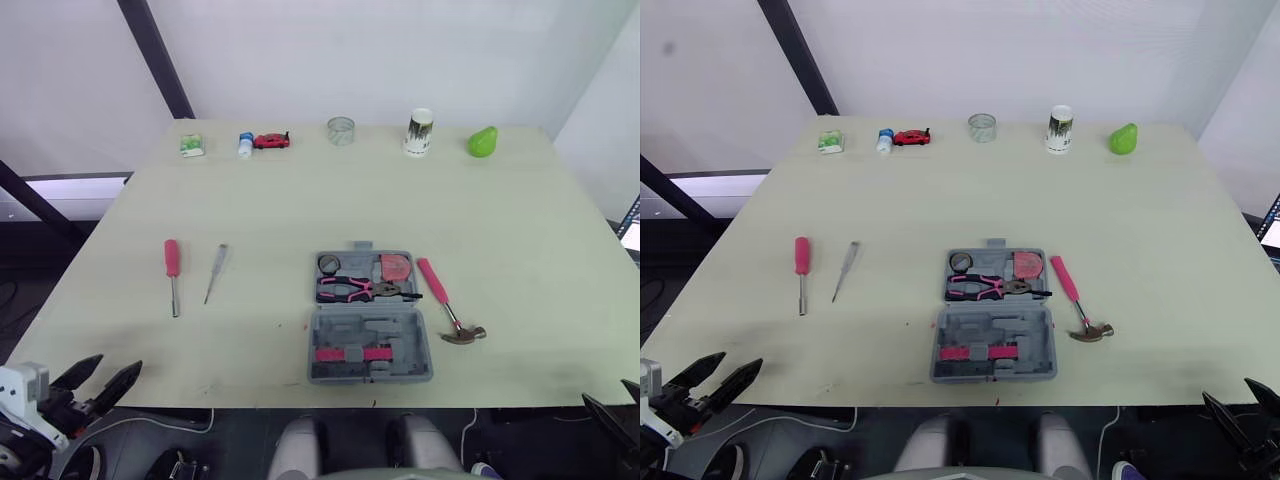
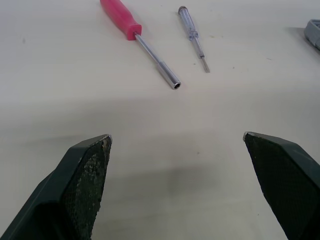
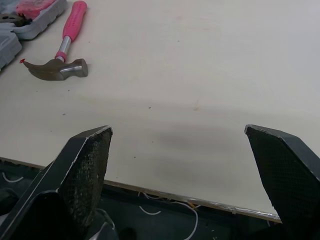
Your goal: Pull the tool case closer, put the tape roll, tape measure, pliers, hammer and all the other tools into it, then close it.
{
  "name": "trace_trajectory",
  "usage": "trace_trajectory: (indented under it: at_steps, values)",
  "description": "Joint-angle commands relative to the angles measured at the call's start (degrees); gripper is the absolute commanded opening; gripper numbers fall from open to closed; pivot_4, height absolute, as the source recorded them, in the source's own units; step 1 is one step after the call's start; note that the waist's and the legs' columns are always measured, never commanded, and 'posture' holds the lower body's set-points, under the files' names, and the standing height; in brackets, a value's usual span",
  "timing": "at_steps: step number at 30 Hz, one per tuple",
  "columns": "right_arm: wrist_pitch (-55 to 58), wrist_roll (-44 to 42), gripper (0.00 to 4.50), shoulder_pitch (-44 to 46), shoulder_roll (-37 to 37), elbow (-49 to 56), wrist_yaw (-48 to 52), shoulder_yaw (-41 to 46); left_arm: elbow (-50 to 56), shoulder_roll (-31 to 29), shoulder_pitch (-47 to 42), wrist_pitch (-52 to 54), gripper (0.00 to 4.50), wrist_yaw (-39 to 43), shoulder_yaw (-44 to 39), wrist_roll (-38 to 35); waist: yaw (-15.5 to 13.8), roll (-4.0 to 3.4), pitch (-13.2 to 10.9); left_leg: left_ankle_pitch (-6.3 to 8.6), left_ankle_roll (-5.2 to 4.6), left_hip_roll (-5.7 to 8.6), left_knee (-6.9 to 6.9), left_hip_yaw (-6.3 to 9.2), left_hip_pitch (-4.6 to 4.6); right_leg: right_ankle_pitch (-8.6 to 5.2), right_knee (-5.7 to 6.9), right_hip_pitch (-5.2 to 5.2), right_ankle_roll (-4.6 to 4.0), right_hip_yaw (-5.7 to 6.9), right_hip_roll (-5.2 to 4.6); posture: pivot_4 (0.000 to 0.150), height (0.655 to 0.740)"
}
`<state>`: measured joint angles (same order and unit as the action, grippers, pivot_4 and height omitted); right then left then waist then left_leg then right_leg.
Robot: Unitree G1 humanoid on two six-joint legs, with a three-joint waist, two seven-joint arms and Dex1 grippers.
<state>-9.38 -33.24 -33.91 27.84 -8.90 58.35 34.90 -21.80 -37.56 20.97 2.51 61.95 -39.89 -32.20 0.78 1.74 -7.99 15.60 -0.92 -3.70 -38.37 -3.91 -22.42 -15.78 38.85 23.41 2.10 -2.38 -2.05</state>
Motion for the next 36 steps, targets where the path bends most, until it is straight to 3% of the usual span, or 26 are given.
trace_trajectory:
  at_steps: [1, 18, 26, 30, 36]
  values:
    - [0.2, -0.8, 4.47, -0.2, 0.8, 3.3, -0.5, 1.5, 3.2, 0.0, 0.7, 0.2, 4.5, -0.9, -1.1, -1.1, 0.0, -0.01, 0.0, 0.0, 0.0, 0.0, 0.0, 0.0, 0.0, 0.0, 0.0, 0.0, 0.0, 0.0, 0.0, 0.15, 0.74]
    - [6.8, -4.0, 4.47, 1.2, 3.5, 17.3, 1.0, -0.7, 22.3, 5.1, 2.6, 3.9, 4.5, -9.7, 2.0, -0.8, -0.1, -0.01, 0.0, 0.0, 0.0, -0.01, 0.02, -0.09, 0.02, 0.01, 0.0, 0.01, 0.0, -0.09, 0.01, 0.15, 0.74]
    - [13.7, -5.2, 4.47, 6.7, 7.9, 30.6, 0.9, -7.7, 28.0, 7.9, -4.7, 9.5, 4.5, -23.7, 6.1, 1.4, -0.1, 0.02, 0.0, 0.0, 0.0, 0.12, 0.0, -0.07, 0.01, 0.03, 0.0, -0.01, 0.04, -0.09, 0.08, 0.15, 0.74]
    - [16.6, -4.7, 4.47, 10.5, 9.8, 34.1, -0.1, -11.2, 28.3, 8.9, -9.1, 12.1, 4.5, -31.5, 8.8, 5.2, -0.2, 0.04, 0.0, 0.0, -0.01, 0.22, 0.0, -0.03, -0.03, 0.13, 0.0, -0.01, 0.21, -0.07, 0.1, 0.15, 0.74]
    - [17.8, -3.7, 4.47, 16.4, 11.0, 35.2, 0.5, -16.0, 25.6, 10.6, -16.6, 13.9, 4.5, -36.6, 14.4, 8.3, -0.3, 0.08, 0.0, 0.0, -0.01, 0.31, -0.01, 0.0, -0.1, 0.14, -0.01, -0.01, 0.23, -0.03, 0.08, 0.15, 0.74]
